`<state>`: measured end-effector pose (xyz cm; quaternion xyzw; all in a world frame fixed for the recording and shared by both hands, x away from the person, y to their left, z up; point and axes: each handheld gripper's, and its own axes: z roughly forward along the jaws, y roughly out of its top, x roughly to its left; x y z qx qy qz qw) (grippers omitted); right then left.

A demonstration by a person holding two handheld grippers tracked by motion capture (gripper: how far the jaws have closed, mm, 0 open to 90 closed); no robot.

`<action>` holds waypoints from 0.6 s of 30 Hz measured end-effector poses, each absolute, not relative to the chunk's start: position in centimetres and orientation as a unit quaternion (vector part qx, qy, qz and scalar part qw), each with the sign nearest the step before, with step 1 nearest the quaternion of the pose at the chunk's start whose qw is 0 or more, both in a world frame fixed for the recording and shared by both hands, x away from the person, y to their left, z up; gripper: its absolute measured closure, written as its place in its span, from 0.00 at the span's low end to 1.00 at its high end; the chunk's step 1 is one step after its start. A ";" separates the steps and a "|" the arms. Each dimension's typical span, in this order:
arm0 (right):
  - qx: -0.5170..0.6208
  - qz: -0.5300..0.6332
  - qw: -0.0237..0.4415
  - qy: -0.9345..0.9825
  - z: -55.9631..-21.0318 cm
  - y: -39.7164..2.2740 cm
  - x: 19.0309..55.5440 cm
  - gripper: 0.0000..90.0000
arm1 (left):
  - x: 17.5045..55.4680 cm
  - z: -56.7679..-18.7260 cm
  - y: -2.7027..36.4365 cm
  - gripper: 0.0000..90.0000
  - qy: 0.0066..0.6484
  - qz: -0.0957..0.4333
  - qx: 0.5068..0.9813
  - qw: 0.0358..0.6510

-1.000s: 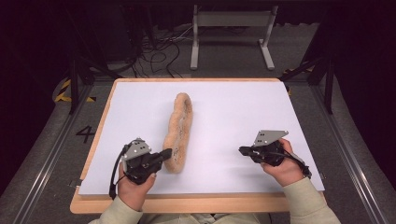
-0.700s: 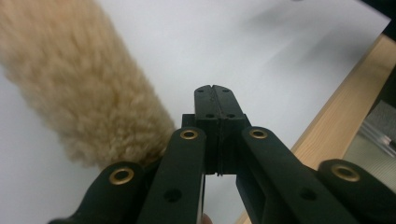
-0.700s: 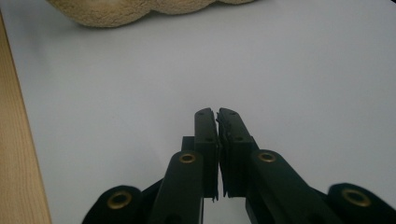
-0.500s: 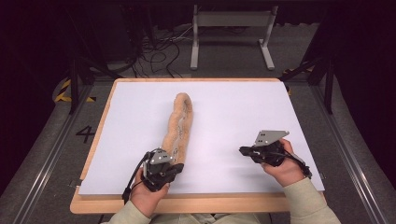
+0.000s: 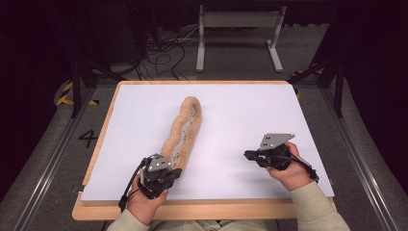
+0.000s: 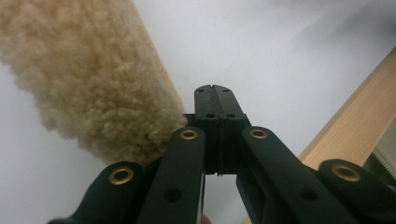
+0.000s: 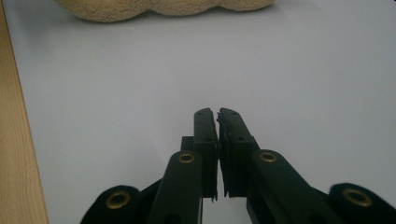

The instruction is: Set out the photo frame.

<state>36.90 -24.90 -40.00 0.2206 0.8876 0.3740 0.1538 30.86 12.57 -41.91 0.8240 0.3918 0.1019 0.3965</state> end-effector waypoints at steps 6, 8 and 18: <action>0.219 0.374 0.151 0.888 -40.0 -24.7 37.0 0.95 | 30.9 -42.0 14.5 1.00 0.418 0.106 0.810 0.398; 0.218 0.374 0.152 0.889 -40.0 -24.7 37.0 0.95 | 31.0 -42.0 14.9 1.00 0.420 0.106 0.808 0.399; 0.223 0.376 0.156 0.885 -40.1 -24.5 37.3 0.93 | 31.1 -42.1 16.7 1.00 0.444 0.113 0.795 0.398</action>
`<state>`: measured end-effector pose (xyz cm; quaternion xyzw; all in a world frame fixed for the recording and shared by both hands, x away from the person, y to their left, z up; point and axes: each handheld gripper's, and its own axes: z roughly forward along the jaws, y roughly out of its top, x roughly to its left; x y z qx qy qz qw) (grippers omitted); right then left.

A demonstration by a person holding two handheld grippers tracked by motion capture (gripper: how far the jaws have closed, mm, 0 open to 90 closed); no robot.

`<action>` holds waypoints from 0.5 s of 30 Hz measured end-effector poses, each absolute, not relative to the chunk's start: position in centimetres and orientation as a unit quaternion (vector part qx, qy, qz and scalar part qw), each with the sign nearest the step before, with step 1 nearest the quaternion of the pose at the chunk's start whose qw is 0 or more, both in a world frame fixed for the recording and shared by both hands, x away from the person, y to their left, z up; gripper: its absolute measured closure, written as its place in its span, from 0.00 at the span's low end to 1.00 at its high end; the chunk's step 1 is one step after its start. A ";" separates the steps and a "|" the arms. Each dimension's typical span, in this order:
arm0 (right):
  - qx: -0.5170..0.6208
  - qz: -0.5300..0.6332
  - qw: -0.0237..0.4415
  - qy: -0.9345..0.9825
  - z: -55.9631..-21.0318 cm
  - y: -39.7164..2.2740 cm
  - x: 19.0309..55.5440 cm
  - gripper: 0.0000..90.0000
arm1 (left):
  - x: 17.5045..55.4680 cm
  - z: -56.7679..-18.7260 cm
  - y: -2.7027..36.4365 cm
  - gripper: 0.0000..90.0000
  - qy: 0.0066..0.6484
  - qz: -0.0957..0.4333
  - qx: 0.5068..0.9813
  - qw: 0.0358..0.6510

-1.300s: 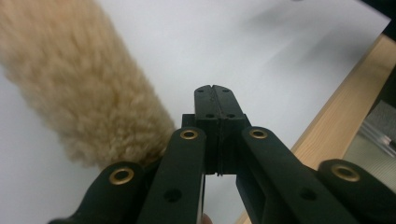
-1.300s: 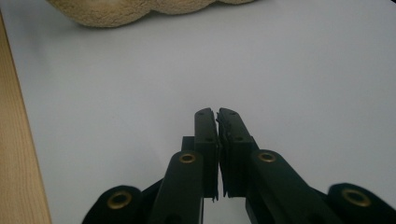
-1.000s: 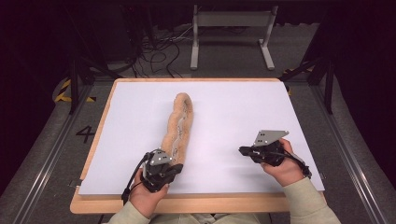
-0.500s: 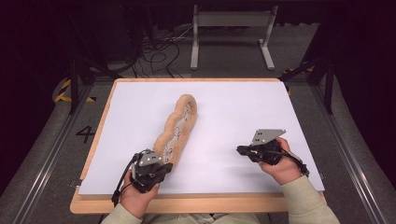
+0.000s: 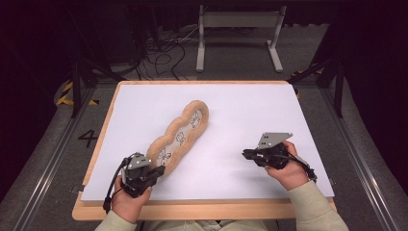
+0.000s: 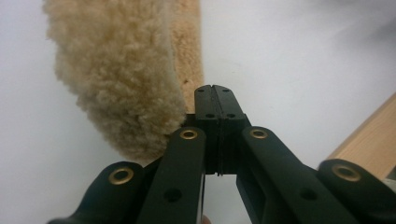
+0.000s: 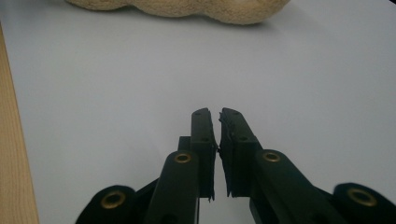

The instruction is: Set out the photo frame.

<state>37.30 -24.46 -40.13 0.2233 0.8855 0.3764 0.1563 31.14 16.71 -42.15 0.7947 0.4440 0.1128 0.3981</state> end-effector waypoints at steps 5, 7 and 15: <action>0.225 0.385 0.156 0.882 -40.1 -24.2 37.6 0.91 | 31.3 -42.2 17.6 1.00 0.461 0.122 0.786 0.395; 0.223 0.384 0.157 0.882 -40.0 -23.8 37.7 0.90 | 31.5 -42.2 18.1 1.00 0.464 0.132 0.783 0.393; 0.221 0.393 0.170 0.876 -39.4 -22.0 39.0 0.82 | 30.6 -42.0 18.1 0.91 0.447 0.125 0.785 0.410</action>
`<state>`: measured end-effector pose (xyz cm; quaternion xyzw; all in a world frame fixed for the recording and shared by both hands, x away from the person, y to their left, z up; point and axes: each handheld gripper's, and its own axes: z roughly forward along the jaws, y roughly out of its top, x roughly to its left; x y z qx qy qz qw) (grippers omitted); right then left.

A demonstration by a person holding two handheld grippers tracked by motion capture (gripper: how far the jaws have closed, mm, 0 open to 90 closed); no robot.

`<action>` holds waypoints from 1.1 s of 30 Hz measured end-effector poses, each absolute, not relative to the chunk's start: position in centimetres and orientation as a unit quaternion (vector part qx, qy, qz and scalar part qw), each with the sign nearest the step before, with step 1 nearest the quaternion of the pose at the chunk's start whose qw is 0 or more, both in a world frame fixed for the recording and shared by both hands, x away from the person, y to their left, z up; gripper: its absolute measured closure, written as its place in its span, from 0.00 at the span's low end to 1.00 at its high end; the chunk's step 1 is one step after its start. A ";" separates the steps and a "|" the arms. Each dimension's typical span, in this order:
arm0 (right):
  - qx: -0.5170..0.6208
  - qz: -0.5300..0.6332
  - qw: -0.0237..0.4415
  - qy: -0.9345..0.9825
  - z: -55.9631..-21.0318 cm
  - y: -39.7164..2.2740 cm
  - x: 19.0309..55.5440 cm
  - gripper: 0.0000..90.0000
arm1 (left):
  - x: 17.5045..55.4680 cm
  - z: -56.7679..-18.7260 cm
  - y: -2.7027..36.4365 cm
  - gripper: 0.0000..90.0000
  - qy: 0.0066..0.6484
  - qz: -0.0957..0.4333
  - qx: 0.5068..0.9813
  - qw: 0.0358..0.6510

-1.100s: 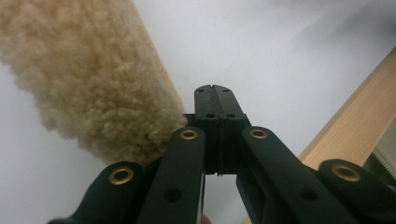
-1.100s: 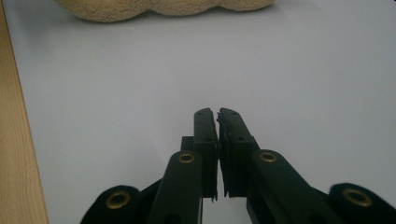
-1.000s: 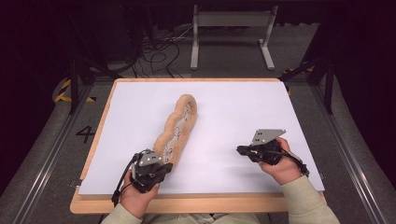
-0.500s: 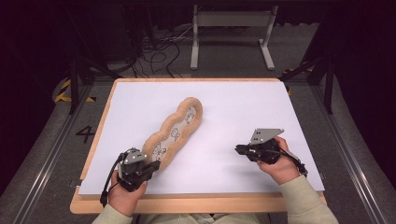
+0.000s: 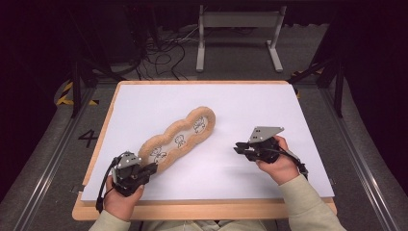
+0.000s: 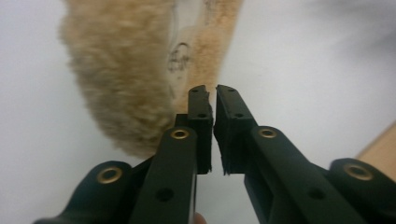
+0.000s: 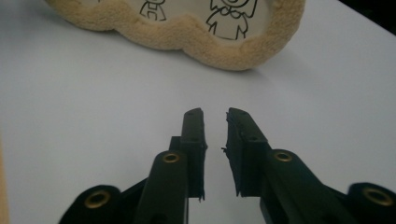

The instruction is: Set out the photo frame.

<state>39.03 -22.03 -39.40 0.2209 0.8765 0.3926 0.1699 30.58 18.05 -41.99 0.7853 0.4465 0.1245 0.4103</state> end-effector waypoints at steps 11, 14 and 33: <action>0.255 0.427 0.177 0.850 -38.7 -18.8 44.7 0.55 | 28.2 -41.0 21.3 0.69 0.489 0.170 0.736 0.435; 0.265 0.421 0.182 0.848 -39.0 -18.1 46.4 0.51 | 28.2 -41.0 22.2 0.68 0.504 0.175 0.727 0.431; 0.245 0.403 0.127 0.873 -42.2 -14.7 51.9 0.40 | 31.8 -43.3 20.2 0.41 0.510 0.146 0.753 0.390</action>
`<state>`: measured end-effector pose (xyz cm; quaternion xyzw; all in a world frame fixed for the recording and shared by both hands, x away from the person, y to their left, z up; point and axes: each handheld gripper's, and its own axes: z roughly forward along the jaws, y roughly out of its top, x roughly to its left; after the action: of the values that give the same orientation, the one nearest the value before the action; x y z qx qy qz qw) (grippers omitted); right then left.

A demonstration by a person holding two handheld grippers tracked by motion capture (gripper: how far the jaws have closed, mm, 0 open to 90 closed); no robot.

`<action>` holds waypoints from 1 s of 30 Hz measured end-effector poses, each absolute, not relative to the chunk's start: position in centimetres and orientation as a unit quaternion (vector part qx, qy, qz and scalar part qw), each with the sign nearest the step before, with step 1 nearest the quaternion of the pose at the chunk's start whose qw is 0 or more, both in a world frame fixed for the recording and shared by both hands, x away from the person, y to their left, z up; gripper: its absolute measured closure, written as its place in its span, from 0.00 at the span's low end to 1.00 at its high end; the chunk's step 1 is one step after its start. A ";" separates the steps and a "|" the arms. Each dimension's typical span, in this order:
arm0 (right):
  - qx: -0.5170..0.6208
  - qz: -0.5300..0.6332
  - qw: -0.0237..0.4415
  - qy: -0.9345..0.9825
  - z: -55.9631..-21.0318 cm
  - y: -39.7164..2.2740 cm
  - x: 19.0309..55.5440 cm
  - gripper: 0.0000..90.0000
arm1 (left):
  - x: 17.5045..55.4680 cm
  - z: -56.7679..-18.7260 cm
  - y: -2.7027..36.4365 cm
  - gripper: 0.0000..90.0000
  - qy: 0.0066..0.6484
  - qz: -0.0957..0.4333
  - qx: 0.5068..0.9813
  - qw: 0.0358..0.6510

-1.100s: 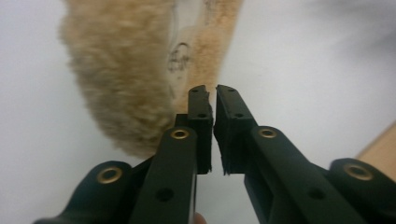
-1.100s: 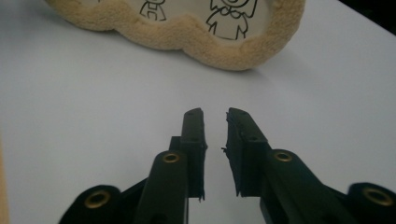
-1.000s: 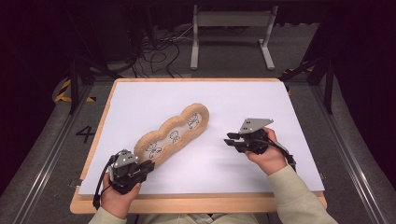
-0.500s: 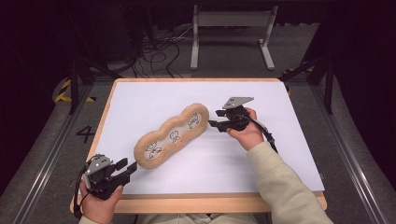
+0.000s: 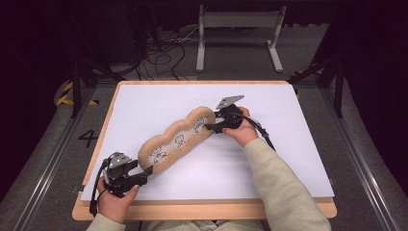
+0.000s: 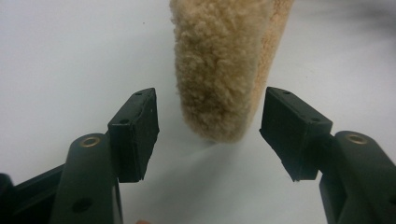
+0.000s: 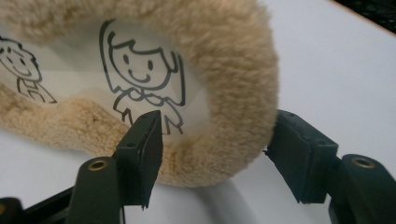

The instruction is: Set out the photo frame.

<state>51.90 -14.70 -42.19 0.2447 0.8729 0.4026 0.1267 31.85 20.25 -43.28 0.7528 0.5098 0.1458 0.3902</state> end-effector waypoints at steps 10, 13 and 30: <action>0.227 0.398 0.119 0.881 -42.9 -14.2 52.6 0.49 | 32.6 -43.4 19.8 0.69 0.514 0.121 0.753 0.392; 0.227 0.393 0.121 0.883 -42.6 -14.5 52.5 0.55 | 32.7 -43.3 19.8 0.72 0.516 0.114 0.751 0.395; 0.284 0.405 0.137 0.858 -39.4 -18.7 48.4 0.69 | 35.2 -40.8 19.8 0.73 0.485 0.140 0.752 0.424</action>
<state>48.42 -18.68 -39.37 0.2838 0.8583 0.4050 0.1374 35.15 19.84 -40.83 0.7515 0.4853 0.1402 0.4244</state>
